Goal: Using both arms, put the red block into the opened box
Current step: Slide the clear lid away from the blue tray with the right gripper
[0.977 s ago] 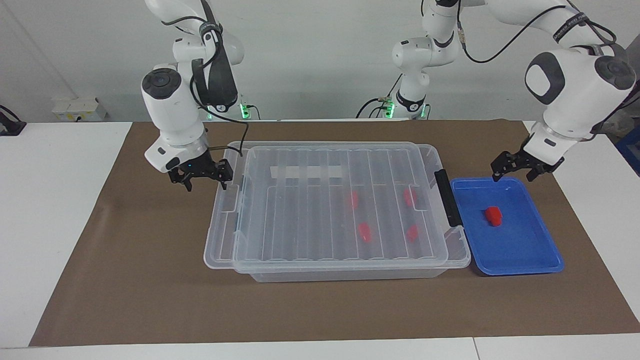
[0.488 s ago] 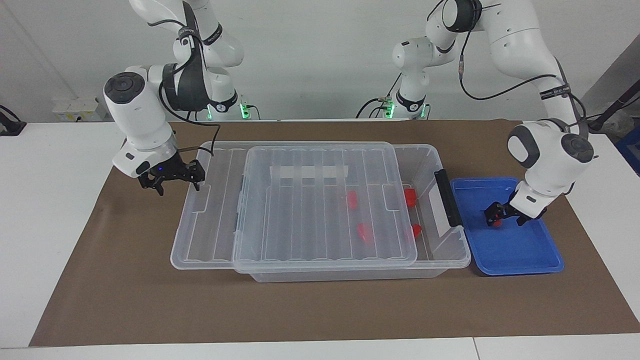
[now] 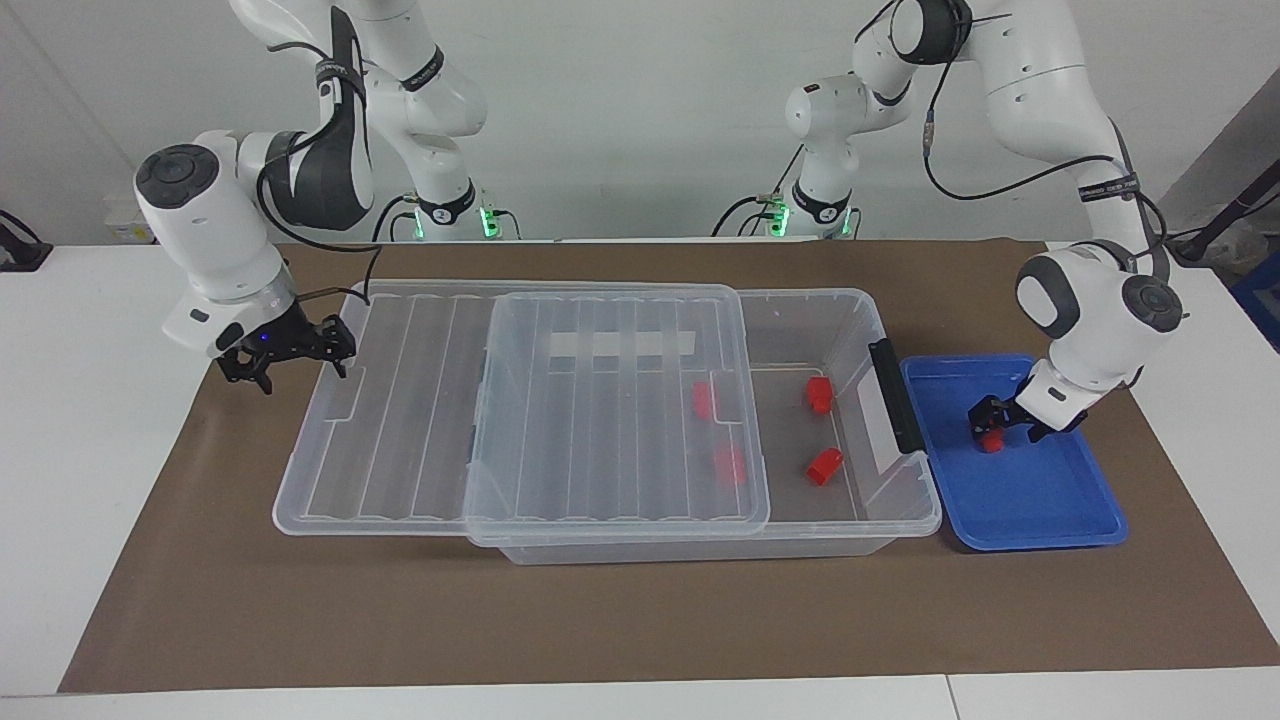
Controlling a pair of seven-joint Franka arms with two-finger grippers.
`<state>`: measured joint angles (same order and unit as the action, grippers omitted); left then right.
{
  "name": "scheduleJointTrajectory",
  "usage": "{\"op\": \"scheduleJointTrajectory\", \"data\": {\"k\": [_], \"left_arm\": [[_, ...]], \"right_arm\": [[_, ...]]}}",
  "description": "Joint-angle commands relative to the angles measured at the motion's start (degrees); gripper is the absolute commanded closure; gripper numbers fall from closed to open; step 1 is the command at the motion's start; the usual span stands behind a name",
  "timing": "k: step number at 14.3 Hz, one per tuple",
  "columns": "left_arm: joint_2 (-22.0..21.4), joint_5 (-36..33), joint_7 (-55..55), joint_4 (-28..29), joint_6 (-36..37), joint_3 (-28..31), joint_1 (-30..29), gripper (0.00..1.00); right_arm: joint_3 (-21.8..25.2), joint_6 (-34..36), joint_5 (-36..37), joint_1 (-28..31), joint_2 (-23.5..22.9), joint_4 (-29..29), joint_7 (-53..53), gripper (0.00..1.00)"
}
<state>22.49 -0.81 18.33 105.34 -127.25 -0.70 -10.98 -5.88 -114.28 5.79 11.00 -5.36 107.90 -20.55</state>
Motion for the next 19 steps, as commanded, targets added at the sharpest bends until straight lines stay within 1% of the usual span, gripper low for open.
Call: {"op": "scheduleJointTrajectory", "data": {"k": [1,3,4,5,6,8,10,13,15,16,17,19], "left_arm": [[-2.28,-0.42,1.09,3.37,-0.63,-0.36,-0.71,0.24],[-2.72,-0.42,0.92,4.78,-1.6,-0.36,-0.45,0.41],[-2.72,-0.42,0.83,5.13,-1.6,-0.27,-0.36,0.6],[-2.81,-0.42,0.83,5.13,-1.69,-0.36,-0.36,0.83],[-2.81,-0.42,0.74,5.13,-1.6,-0.27,-0.18,1.0],[-2.72,-0.42,0.39,4.87,-1.16,-0.27,-0.09,1.0],[-2.72,0.28,-1.53,2.16,1.46,-0.36,0.08,1.0],[-2.54,1.16,-7.15,-8.1,14.17,-0.8,1.66,1.0],[-2.63,3.7,-14.68,-16.45,24.54,-0.88,3.85,1.0],[-2.72,5.28,-20.55,-19.88,28.42,-1.06,5.17,1.0],[-2.72,6.95,-26.79,-22.18,31.5,-1.15,6.75,1.0],[-2.81,8.19,-38.66,-23.51,34.16,-1.15,10.96,1.0]], "right_arm": [[-0.53,-1.21,0.89,2.01,0.52,1.08,-3.96,0.0],[-0.53,-1.65,0.89,2.97,0.43,0.99,-5.64,0.0],[-0.53,-1.56,0.89,3.06,0.43,0.82,-5.64,0.0],[-0.53,-1.21,0.89,3.07,0.17,0.56,-5.64,0.0],[-0.53,-0.77,0.89,2.98,0.17,0.12,-5.55,0.0],[-0.53,-0.07,0.63,2.1,0.78,-0.23,-4.16,0.0],[-0.62,2.12,0.37,1.22,2.44,-0.67,1.27,0.0],[-0.71,4.67,-0.16,-2.46,5.26,-0.59,12.42,0.0],[-0.71,5.64,-0.34,-4.75,6.67,-0.68,21.3,0.0],[-0.8,5.73,-0.69,-5.89,7.2,-0.76,24.82,0.0],[-0.8,6.6,-1.56,-6.94,7.46,-1.46,27.9,0.0],[-0.8,9.5,-2.36,-8.36,6.85,-5.31,33.79,0.0]]}}
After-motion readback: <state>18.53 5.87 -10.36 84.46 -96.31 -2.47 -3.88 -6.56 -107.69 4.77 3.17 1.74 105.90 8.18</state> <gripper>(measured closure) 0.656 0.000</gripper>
